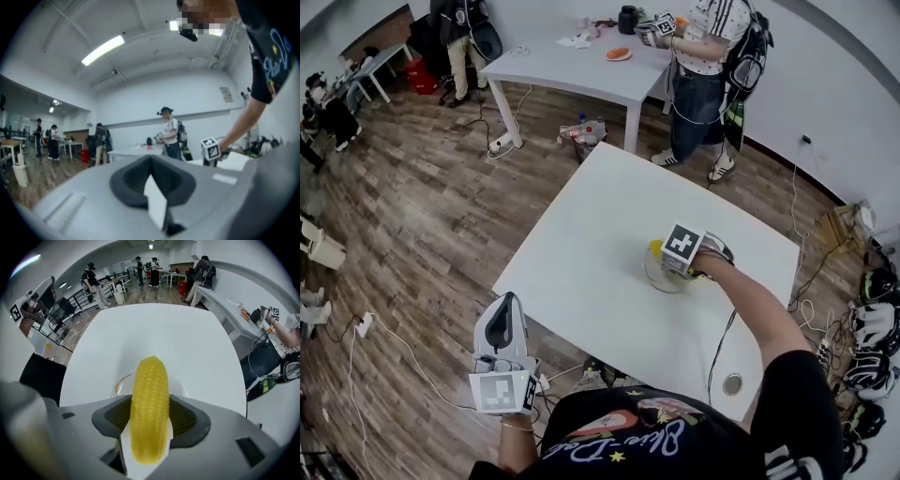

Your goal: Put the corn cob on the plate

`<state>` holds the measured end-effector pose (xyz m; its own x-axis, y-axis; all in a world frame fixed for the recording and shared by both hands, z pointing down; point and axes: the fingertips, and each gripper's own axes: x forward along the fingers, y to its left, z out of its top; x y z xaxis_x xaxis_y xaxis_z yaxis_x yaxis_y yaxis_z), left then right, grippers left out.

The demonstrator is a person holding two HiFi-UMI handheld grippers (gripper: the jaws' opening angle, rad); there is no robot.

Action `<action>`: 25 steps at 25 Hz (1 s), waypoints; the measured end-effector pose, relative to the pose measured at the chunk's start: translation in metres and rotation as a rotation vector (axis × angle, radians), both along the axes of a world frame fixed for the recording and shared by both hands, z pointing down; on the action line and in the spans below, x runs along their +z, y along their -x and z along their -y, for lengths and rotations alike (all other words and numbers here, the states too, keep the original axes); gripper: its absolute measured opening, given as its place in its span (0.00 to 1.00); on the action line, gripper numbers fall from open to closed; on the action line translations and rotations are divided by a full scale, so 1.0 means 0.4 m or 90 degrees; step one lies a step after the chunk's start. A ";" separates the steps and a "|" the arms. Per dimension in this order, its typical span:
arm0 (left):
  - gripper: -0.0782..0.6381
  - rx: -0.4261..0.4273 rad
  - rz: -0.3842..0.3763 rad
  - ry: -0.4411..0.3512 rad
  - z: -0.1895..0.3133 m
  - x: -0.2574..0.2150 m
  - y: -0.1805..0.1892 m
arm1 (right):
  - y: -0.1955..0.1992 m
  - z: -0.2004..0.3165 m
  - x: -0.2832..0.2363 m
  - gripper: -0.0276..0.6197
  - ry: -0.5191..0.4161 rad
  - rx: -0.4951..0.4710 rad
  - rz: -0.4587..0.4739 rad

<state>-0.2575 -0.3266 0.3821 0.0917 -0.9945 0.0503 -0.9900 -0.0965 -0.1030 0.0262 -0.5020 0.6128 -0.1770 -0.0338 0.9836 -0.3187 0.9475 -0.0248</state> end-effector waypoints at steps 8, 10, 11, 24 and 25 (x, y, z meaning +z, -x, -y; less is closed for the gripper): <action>0.09 -0.005 0.012 0.010 -0.020 0.002 0.028 | 0.032 -0.023 0.044 0.43 0.006 0.011 0.042; 0.09 0.000 0.012 0.008 -0.022 0.003 0.026 | 0.029 -0.022 0.051 0.43 -0.012 0.012 0.064; 0.09 0.002 0.011 0.007 -0.023 0.003 0.024 | 0.027 -0.020 0.055 0.43 -0.021 0.011 0.075; 0.09 0.129 -0.007 -0.057 0.048 -0.083 -0.100 | -0.103 -0.094 -0.461 0.40 -0.416 0.357 0.600; 0.09 0.143 -0.013 -0.056 0.055 -0.084 -0.117 | -0.144 -0.125 -0.498 0.28 -0.466 0.411 0.606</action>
